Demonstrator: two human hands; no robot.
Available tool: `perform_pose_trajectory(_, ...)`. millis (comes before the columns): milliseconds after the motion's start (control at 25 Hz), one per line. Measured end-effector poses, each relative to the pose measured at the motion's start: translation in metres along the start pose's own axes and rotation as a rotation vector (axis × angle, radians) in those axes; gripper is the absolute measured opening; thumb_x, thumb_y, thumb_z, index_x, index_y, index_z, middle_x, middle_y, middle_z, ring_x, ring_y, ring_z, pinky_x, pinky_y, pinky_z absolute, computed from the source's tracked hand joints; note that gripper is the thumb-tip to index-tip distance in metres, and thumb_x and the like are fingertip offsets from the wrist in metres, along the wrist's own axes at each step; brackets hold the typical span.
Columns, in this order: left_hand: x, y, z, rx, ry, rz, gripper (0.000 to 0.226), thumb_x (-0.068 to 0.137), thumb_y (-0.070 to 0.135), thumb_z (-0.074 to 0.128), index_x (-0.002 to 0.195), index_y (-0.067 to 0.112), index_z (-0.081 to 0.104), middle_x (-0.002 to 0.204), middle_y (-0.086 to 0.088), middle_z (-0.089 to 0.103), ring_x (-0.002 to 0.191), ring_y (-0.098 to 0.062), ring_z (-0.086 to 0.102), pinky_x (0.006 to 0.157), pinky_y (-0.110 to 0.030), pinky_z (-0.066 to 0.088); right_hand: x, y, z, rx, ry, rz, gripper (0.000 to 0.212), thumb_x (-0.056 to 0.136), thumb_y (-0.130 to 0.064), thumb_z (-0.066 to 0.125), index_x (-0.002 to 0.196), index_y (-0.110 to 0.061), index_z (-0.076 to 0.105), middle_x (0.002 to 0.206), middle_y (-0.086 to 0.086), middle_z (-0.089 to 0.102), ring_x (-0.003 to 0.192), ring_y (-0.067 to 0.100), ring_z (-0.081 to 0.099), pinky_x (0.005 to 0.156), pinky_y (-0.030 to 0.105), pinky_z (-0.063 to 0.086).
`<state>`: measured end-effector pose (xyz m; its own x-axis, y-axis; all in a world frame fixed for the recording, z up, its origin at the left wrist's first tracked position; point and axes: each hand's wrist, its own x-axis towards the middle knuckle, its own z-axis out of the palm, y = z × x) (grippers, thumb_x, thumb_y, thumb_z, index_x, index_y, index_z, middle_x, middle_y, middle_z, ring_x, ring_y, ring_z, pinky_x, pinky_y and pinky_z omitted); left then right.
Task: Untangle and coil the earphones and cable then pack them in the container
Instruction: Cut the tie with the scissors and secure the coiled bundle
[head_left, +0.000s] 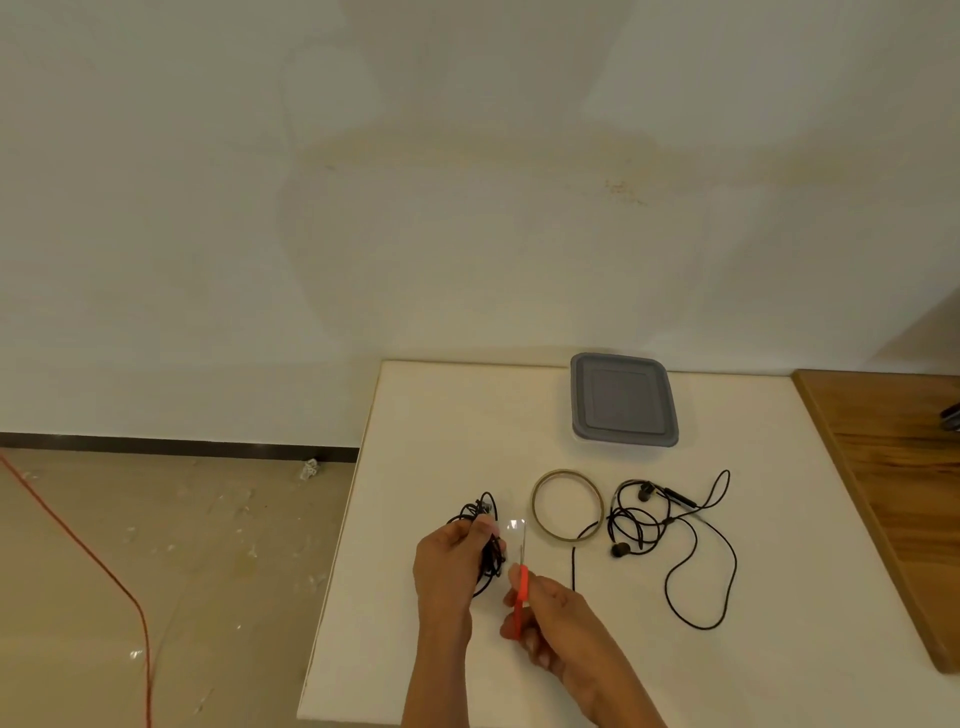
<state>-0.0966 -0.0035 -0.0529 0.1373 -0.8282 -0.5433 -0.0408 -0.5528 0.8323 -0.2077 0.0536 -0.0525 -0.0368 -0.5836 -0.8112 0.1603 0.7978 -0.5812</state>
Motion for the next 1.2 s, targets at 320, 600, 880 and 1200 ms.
perform_pose_trajectory(320,0.003,0.0,-0.001,-0.038,0.015,-0.051,0.026,0.083,0.025,0.069,0.062,0.008,0.072,0.054,-0.002,0.066,0.046,-0.007,0.054,0.054,-0.025,0.042,0.012,-0.013,-0.005,0.126,-0.037,-0.109,0.035,0.08,-0.042,0.069,0.092,-0.008,0.071,0.065,0.005,0.068,0.042,0.005,0.04,0.039,0.017,0.032)
perform_pose_trajectory(600,0.005,0.0,0.0,-0.131,0.038,-0.061,0.025,0.085,0.022,0.068,0.069,0.003,0.073,0.07,-0.013,0.074,0.068,-0.023,0.065,0.074,-0.037,0.051,0.014,-0.009,-0.01,0.184,0.0,-0.103,0.021,0.085,-0.022,0.068,0.096,-0.003,0.071,0.062,0.004,0.066,0.042,0.005,0.038,0.04,0.016,0.03)
perform_pose_trajectory(880,0.001,0.017,-0.01,-0.381,-0.03,-0.083,0.018,0.089,0.014,0.064,0.082,0.0,0.072,0.076,-0.014,0.07,0.073,-0.023,0.065,0.08,-0.035,0.053,0.002,-0.012,-0.006,-0.55,0.445,-0.317,0.03,0.075,-0.031,0.077,0.091,-0.017,0.057,0.076,-0.003,0.066,0.065,0.009,0.058,0.052,0.019,0.037)
perform_pose_trajectory(1200,-0.02,0.039,-0.013,-0.562,-0.139,-0.08,0.017,0.092,0.014,0.058,0.088,0.007,0.073,0.085,-0.01,0.07,0.074,-0.019,0.068,0.068,-0.028,0.06,-0.009,-0.006,0.014,-1.068,0.628,-0.298,0.024,0.1,-0.034,0.04,0.111,-0.018,0.056,0.114,-0.001,0.056,0.098,0.012,0.057,0.07,0.021,0.041)
